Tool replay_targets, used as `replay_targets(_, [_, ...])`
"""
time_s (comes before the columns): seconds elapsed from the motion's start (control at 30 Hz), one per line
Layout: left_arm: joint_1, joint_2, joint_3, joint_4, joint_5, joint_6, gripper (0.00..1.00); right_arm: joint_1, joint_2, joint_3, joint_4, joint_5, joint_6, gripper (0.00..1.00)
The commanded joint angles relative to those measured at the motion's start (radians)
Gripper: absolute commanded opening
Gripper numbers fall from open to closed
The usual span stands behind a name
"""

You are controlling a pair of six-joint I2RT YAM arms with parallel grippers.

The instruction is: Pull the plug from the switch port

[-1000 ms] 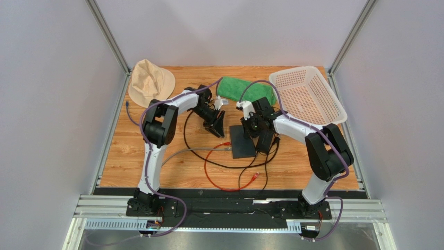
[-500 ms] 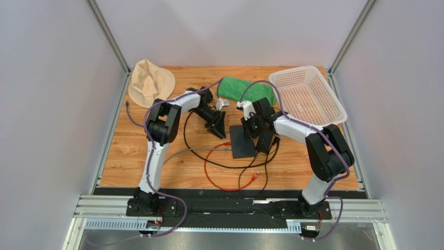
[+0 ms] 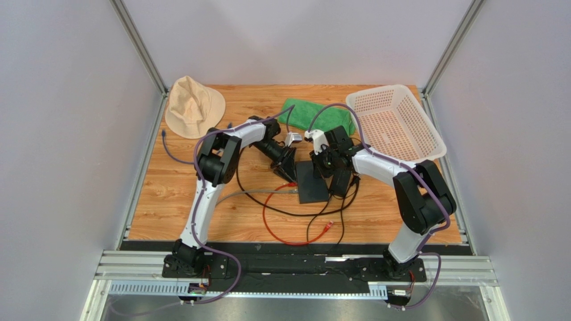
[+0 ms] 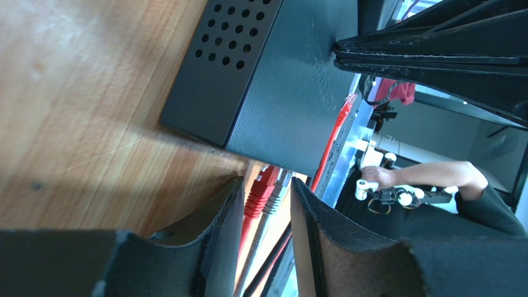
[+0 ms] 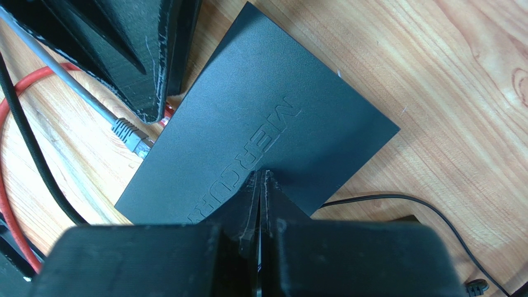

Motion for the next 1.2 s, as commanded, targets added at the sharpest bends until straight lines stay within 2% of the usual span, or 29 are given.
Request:
replay_targets(0.0, [-0.009, 0.024, 0.029, -0.008, -0.010, 0.054, 0.42, 0.010, 0.020, -0.051, -0.086, 0.049, -0.003, 0.00])
replay_targets(0.43, [-0.017, 0.029, 0.037, -0.020, -0.010, 0.066, 0.38, 0.013, 0.014, -0.056, -0.083, 0.052, -0.003, 0.00])
replay_targets(1.07, [-0.039, 0.049, 0.054, -0.058, -0.026, 0.103, 0.40, 0.016, 0.008, -0.059, -0.080, 0.052, -0.006, 0.00])
replay_targets(1.17, [-0.039, 0.046, 0.037, -0.066, -0.027, 0.119, 0.38, 0.018, 0.007, -0.062, -0.080, 0.054, -0.005, 0.00])
